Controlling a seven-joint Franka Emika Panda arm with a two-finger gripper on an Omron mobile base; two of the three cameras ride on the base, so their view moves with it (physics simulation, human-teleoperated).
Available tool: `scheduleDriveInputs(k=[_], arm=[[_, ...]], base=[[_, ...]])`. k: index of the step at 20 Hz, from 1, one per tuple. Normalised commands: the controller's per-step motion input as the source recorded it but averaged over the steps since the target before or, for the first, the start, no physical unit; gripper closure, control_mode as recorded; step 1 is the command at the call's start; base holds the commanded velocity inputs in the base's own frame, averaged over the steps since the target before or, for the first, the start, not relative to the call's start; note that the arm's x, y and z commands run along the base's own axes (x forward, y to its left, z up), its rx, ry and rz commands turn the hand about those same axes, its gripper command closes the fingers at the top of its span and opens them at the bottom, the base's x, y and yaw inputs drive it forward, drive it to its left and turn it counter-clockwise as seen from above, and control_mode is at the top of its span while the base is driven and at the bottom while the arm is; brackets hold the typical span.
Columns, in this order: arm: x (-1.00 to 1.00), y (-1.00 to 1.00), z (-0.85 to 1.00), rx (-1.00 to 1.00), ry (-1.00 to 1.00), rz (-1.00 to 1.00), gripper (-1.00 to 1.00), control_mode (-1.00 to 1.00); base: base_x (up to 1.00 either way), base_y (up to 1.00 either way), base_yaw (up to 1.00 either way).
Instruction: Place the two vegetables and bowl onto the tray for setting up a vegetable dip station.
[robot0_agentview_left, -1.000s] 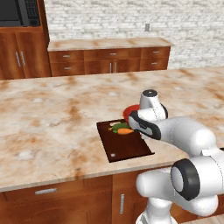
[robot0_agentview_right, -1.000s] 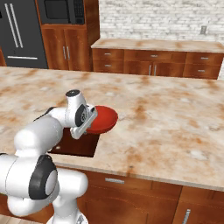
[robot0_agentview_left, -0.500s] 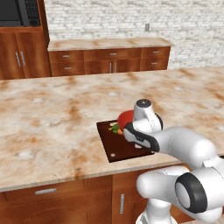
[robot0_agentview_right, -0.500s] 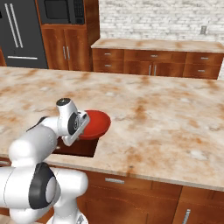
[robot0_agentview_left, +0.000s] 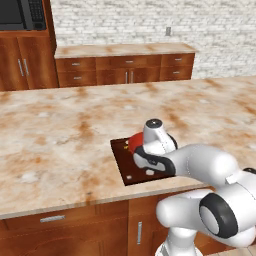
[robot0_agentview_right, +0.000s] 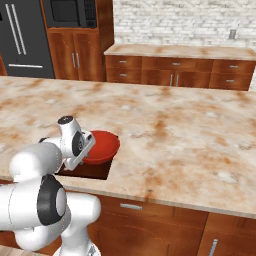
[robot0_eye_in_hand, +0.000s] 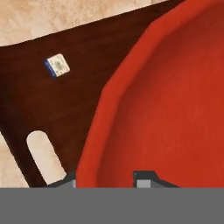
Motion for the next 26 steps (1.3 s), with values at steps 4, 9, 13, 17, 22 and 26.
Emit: scheduleDriveInputs(k=[4,9,13,17,22,26], arm=[[0.00,0.27,-0.24,0.00,0.01,0.03,1.00,-1.00],[-0.11,0.08,-0.05,0.00,0.01,0.04,1.00,-1.00],[-0.31,0.00,0.04,0.00,0.00,0.00,1.00,-1.00],[-0.02,0.30,-0.14,0.00,-0.02,0.07,1.00,-1.00],[0.00,0.23,-0.08,0.00,0.01,0.09,1.00,-1.00],[-0.09,-0.06,0.00,0.00,0.02,0.02,1.00,-1.00]], base=[[0.00,0.00,0.00],[0.00,0.00,0.00],[0.00,0.00,0.00],[0.00,0.00,0.00],[0.00,0.00,0.00],[0.00,0.00,0.00]])
